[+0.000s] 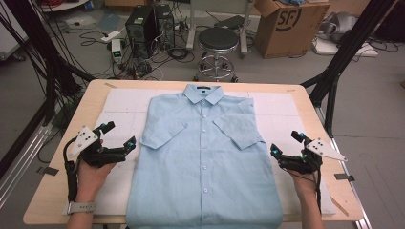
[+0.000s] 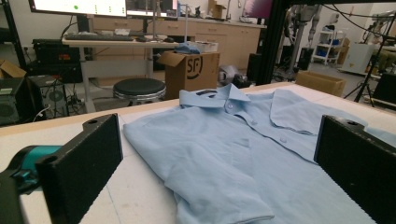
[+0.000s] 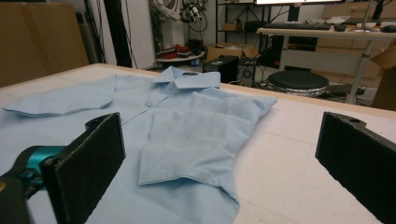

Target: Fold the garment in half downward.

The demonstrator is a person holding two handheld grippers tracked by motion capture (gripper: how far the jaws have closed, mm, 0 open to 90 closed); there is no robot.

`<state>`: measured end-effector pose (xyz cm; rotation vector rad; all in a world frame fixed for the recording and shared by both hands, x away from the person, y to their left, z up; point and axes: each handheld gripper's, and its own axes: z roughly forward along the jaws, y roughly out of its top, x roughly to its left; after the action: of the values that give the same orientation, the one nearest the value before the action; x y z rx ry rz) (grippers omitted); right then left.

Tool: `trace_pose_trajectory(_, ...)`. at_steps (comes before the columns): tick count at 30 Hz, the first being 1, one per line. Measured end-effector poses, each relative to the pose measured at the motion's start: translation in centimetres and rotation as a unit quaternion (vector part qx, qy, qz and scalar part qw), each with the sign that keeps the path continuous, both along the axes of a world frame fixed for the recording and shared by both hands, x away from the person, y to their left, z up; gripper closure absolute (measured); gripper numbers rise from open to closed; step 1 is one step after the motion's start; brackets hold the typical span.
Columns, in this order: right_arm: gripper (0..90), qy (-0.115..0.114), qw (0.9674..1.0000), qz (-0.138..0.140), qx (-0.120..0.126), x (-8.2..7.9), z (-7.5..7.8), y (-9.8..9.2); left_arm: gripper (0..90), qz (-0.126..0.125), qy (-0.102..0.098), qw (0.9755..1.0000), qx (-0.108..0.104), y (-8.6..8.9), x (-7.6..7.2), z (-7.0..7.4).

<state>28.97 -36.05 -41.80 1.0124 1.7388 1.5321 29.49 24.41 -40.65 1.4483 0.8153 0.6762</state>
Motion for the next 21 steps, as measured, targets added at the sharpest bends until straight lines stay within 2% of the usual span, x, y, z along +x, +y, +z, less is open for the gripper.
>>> trace_pose_trajectory(3,0.1,-0.003,1.0000,0.003,-0.003,-0.1,0.1,0.1,1.7,-0.003,-0.003,1.0000,0.005,0.1,0.4,0.5)
trace_pose_trajectory(6,0.1,-0.006,1.0000,0.007,-0.002,-0.1,0.2,0.3,1.7,0.003,0.007,1.0000,0.006,0.2,1.0,0.9)
trace_pose_trajectory(10,0.1,-0.005,0.9999,0.010,-0.010,0.0,0.2,0.6,1.7,0.010,0.030,0.9993,0.020,-0.1,2.2,1.6)
trace_pose_trajectory(12,0.1,-0.005,0.9999,0.012,-0.009,0.0,0.2,0.7,1.7,0.021,0.040,0.9984,0.032,-0.3,2.9,2.1)
trace_pose_trajectory(15,0.1,-0.007,0.9999,0.013,-0.008,0.0,0.2,0.7,1.7,0.023,0.060,0.9972,0.038,-0.8,4.3,2.9)
trace_pose_trajectory(16,0.2,-0.007,0.9999,0.013,-0.008,0.0,0.3,0.7,1.7,0.023,0.059,0.9972,0.041,-1.0,4.7,3.1)
trace_pose_trajectory(21,0.2,-0.007,0.9999,0.013,-0.005,-0.1,0.3,0.7,1.7,0.036,0.088,0.9939,0.056,-2.0,6.9,4.2)
